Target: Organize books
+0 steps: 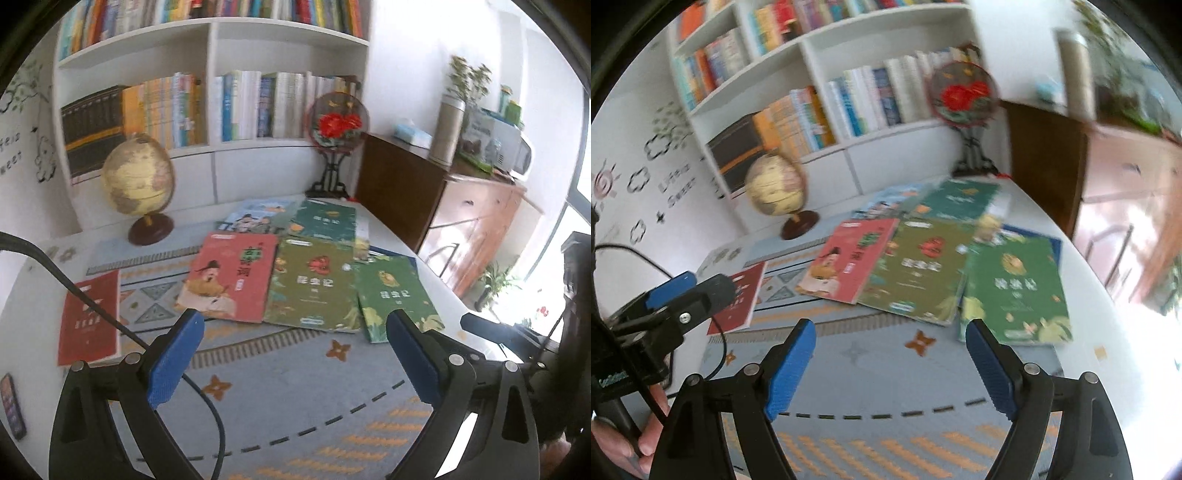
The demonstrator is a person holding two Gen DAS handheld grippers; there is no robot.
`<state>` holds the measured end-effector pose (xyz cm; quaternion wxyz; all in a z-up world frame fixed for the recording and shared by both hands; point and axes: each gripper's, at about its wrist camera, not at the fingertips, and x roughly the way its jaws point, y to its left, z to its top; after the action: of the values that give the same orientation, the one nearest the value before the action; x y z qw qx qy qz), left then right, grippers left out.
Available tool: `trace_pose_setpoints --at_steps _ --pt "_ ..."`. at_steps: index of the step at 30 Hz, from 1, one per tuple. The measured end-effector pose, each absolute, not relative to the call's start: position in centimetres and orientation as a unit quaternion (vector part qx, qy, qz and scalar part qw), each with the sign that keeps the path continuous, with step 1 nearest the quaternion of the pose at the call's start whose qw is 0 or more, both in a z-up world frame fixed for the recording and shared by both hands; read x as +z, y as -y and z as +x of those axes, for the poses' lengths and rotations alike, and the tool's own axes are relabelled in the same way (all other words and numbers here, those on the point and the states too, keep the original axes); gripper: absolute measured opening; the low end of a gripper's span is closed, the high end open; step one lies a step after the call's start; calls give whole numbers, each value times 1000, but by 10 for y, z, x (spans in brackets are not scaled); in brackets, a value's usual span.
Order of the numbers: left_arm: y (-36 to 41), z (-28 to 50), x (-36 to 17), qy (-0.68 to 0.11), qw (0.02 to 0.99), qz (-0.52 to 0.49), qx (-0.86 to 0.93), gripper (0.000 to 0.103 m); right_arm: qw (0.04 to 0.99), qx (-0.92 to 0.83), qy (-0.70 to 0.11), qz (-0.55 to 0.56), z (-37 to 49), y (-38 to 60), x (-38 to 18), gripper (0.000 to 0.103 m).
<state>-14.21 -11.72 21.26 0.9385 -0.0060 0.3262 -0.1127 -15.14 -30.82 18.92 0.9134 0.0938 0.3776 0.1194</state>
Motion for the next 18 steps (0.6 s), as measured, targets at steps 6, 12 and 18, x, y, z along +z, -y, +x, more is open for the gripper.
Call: trace_pose_setpoints --at_steps 6,12,18 --pt "134 -106 199 -346 926 -9 -154 99 906 70 -397 132 -136 349 173 82" --pt "113 -61 180 -374 918 -14 -129 99 901 62 -408 135 -102 351 169 82" --pt "62 -5 153 -402 912 13 -75 99 888 115 -430 114 -34 299 151 82"
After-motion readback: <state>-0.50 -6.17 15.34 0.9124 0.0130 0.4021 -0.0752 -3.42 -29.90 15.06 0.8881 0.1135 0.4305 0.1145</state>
